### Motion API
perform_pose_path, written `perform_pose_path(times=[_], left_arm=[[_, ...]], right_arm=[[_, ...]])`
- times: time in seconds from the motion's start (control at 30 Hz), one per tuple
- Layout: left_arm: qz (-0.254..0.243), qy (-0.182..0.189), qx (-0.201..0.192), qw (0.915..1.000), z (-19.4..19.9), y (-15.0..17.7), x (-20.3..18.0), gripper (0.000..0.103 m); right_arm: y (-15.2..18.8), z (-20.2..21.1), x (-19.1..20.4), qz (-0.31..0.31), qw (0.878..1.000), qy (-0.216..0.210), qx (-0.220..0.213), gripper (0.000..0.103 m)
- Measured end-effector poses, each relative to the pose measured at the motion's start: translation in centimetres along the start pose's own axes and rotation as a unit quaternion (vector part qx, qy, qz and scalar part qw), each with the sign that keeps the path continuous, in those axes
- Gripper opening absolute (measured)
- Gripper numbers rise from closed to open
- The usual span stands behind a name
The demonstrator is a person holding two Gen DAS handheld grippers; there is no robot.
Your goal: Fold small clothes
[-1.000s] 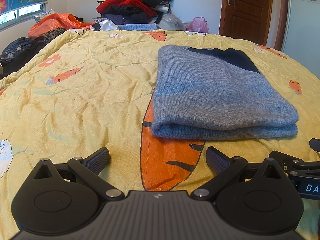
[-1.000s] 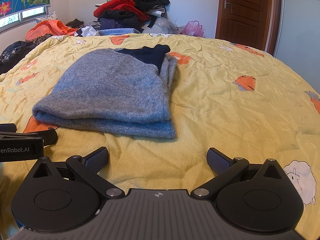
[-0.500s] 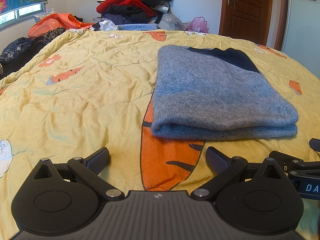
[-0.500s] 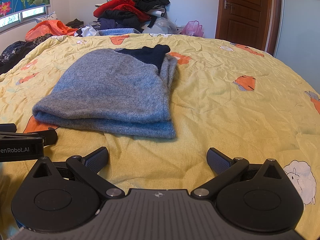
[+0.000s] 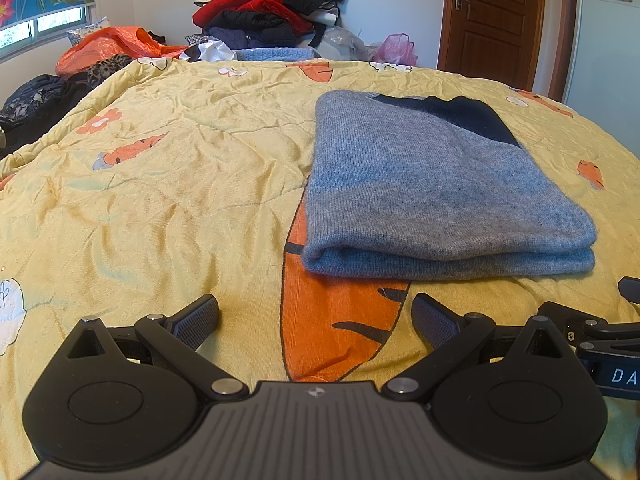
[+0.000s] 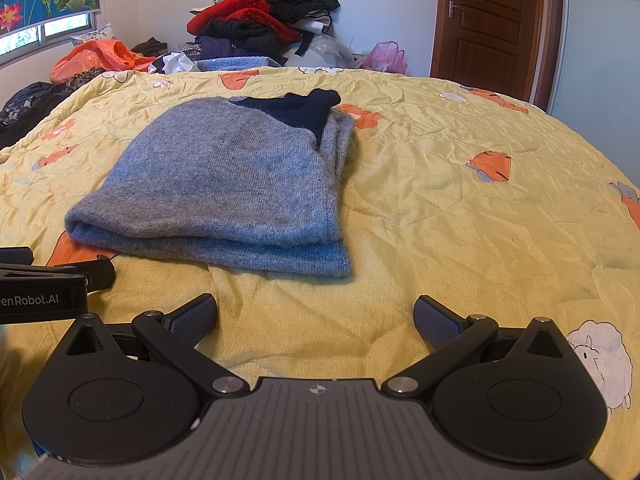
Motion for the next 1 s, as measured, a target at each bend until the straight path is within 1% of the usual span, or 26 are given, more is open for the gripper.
perform_pose_path(times=[0.77,0.87,1.0], left_arm=[[0.000,0.000,0.000,1.0000,0.02,0.01,0.01,0.103],[0.010,-0.010,-0.002,0.9999,-0.04,-0.03,0.15,0.103],[0.004,-0.003,0.000,1.0000,-0.13,-0.04,0.01,0.103]], right_arm=[[0.01,0.03,0.01,0.000,1.000,0.000,0.000,0.103],[0.00,0.03,0.01,0.000,1.000,0.000,0.000,0.103],[0.01,0.03,0.02,0.000,1.000,0.000,0.000,0.103]])
Point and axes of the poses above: each gripper's, at about its wrist camera, not at the fingertips, and z roughly against the way its jaws point, x to its left, y to its underside, the point moved 1 cm from there along -z, roughly the way its jaws point, and after that the axes turned 7 degrees about -x, right-handed, at the moved point
